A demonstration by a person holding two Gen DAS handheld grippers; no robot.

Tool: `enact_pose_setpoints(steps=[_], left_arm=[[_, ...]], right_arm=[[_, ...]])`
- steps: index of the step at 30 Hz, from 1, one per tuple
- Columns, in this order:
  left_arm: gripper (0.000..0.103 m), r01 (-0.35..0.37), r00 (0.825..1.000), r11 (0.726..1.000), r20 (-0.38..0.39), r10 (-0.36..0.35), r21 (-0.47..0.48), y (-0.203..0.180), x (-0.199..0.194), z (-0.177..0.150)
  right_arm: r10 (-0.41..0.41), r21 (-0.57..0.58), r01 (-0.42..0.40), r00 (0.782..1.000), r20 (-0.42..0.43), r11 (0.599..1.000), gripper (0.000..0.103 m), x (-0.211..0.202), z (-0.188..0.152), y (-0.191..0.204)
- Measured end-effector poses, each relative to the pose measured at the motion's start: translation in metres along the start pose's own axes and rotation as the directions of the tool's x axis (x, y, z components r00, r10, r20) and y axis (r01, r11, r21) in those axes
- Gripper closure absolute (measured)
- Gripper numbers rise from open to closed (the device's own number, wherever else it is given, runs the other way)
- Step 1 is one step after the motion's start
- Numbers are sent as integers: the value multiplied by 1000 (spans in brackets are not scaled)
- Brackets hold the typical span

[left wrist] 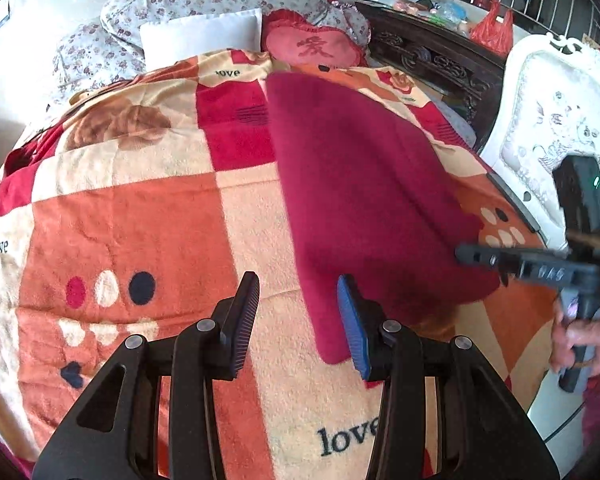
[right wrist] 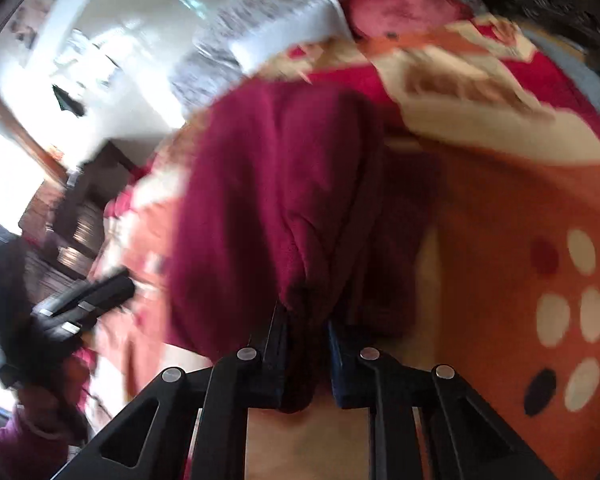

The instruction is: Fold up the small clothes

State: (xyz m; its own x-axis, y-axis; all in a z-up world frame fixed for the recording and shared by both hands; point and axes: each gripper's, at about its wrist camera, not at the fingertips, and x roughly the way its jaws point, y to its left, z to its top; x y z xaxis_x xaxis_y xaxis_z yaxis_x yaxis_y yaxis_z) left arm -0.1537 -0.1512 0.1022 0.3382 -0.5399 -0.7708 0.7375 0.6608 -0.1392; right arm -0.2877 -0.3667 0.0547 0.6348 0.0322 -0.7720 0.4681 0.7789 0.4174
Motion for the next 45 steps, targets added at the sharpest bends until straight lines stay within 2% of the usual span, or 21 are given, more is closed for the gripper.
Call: enact_pose_setpoints(steps=[3, 6, 8, 11, 13, 15, 17, 18, 21, 23, 25, 30, 37, 39, 40, 43, 45], left_arm=[[63, 21, 1000, 1000, 1, -21, -11, -5, 3, 3], [63, 23, 1000, 1000, 18, -23, 11, -13, 4, 8], [63, 22, 999, 1000, 26, -22, 20, -17, 8, 13], [63, 20, 1000, 1000, 18, -21, 17, -21, 19, 18], [63, 24, 1000, 1000, 14, -25, 12, -24, 25, 19], [63, 23, 1000, 1000, 10, -23, 14, -27, 30, 21], [63, 14, 1000, 1000, 2, -14, 13, -29, 35, 22], [58, 8, 1000, 1000, 0, -8, 14, -30, 37, 22], [50, -9, 1000, 1000, -3, 9, 8, -30, 44, 23], [48, -12, 1000, 1000, -7, 12, -2, -30, 49, 24], [47, -24, 1000, 1000, -5, 24, 3, -32, 51, 25], [44, -39, 999, 999, -5, 39, 5, -34, 54, 25], [44, -41, 999, 999, -7, 41, -6, -31, 54, 23], [44, -45, 999, 999, -5, 44, -6, -32, 54, 23], [44, -46, 999, 999, -4, 46, -8, -32, 54, 23], [43, -27, 1000, 999, -3, 27, -25, -30, 53, 23], [43, 8, 1000, 999, -9, -8, -41, -26, 50, 24]], right_arm=[[5, 5, -5, 1000, 4, 1000, 88, -4, -3, -2], [60, 42, -61, 998, 33, 997, 86, -20, 6, -3], [41, 40, -43, 997, 64, 998, 84, -32, 15, 0], [-28, 2, 27, 989, 142, 1000, 82, -45, 32, 14], [-6, -19, 9, 986, 165, 1000, 82, -44, 45, 24], [17, -47, -9, 985, 173, 999, 82, -33, 58, 35], [-7, -69, 18, 988, 154, 997, 82, -16, 68, 41], [-26, -81, 38, 990, 139, 996, 82, -5, 74, 41], [-81, -83, 90, 991, 110, 992, 82, 23, 87, 27], [-77, -67, 83, 993, 86, 994, 82, 33, 89, 14], [-72, -62, 79, 992, 101, 995, 84, 37, 91, 6], [-43, -21, 46, 994, 100, 999, 85, 32, 91, 0], [-48, -96, 57, 994, 96, 994, 81, -4, 64, 26], [-72, -122, 82, 993, 88, 989, 69, -7, 50, 30], [-91, -131, 102, 992, 85, 986, 56, -6, 43, 31], [-170, -134, 176, 984, 53, 975, 53, 10, 28, 20], [-118, -74, 121, 992, 48, 990, 52, 17, 24, 3]])
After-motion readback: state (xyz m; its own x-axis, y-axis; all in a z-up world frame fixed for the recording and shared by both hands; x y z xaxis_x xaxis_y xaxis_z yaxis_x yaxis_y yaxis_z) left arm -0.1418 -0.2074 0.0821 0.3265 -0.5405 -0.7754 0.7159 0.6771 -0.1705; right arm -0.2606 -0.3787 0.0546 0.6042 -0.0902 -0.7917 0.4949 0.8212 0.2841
